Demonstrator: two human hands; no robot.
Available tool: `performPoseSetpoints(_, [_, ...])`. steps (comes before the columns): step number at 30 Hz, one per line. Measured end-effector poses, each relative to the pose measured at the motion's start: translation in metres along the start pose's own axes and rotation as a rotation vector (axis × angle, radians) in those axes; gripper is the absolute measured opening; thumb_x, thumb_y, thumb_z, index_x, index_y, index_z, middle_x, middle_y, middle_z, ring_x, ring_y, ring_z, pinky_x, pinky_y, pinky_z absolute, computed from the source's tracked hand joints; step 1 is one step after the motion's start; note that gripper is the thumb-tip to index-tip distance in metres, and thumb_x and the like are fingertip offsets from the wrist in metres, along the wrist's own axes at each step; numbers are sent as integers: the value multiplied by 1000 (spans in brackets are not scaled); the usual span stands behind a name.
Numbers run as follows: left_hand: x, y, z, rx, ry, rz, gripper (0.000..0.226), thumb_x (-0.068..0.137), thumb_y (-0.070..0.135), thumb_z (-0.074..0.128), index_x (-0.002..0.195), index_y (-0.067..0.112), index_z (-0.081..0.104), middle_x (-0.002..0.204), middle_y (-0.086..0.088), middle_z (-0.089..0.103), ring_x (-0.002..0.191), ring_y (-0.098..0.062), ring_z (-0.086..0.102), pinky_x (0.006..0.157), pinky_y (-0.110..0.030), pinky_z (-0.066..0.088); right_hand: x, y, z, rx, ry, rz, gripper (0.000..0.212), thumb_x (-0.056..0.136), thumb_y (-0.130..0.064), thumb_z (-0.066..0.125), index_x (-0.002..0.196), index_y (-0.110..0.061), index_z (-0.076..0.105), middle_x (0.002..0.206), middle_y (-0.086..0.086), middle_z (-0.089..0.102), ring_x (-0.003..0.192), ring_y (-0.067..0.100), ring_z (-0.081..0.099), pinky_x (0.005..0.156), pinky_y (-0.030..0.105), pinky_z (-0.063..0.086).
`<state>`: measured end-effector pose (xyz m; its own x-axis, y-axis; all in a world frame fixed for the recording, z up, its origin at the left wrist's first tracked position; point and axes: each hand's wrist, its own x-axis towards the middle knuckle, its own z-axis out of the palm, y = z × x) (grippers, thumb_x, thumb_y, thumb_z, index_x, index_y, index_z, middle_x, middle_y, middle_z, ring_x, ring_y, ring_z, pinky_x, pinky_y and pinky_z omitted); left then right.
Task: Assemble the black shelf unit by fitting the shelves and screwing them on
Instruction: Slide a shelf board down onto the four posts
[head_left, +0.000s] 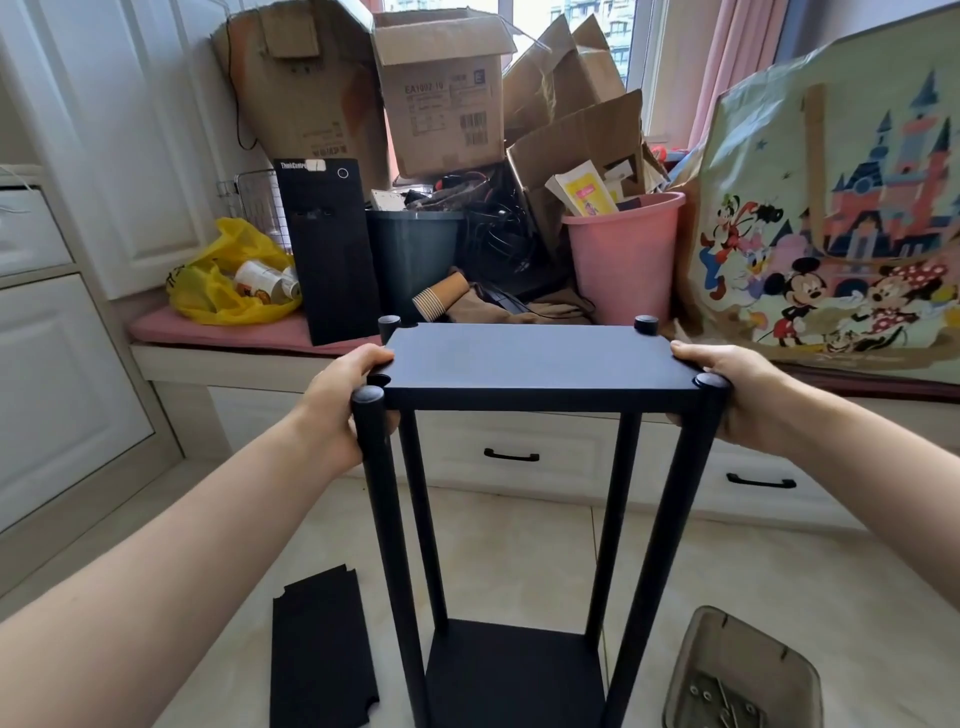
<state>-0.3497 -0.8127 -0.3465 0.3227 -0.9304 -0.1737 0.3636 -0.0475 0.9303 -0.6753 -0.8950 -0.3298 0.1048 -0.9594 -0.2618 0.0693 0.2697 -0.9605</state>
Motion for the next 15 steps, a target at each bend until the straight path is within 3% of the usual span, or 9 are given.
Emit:
performPoseSetpoints(7, [-4, -13, -5, -40, -56, -4, 26, 95, 30, 59, 110, 9, 65, 66, 2, 65, 51, -7, 61, 44, -20, 49, -5, 5, 1, 78, -21, 20, 19, 97, -31, 58, 92, -13, 59, 55, -2, 65, 41, 11, 60, 39, 21, 48])
performPoseSetpoints(12, [-11, -21, -12, -25, -61, 45, 36, 97, 40, 57, 120, 13, 65, 94, -4, 68, 75, -13, 64, 63, -27, 51, -7, 8, 3, 138, -20, 18, 18, 97, -29, 57, 87, -15, 60, 54, -4, 62, 40, 9, 57, 38, 18, 45])
performPoseSetpoints(15, [-19, -25, -18, 56, -133, 151, 45, 94, 64, 50, 121, 29, 62, 104, -8, 71, 72, -17, 69, 62, -28, 55, -8, 9, 4, 151, -21, 11, 19, 99, -28, 54, 87, -15, 59, 53, -4, 62, 40, 9, 56, 38, 17, 44])
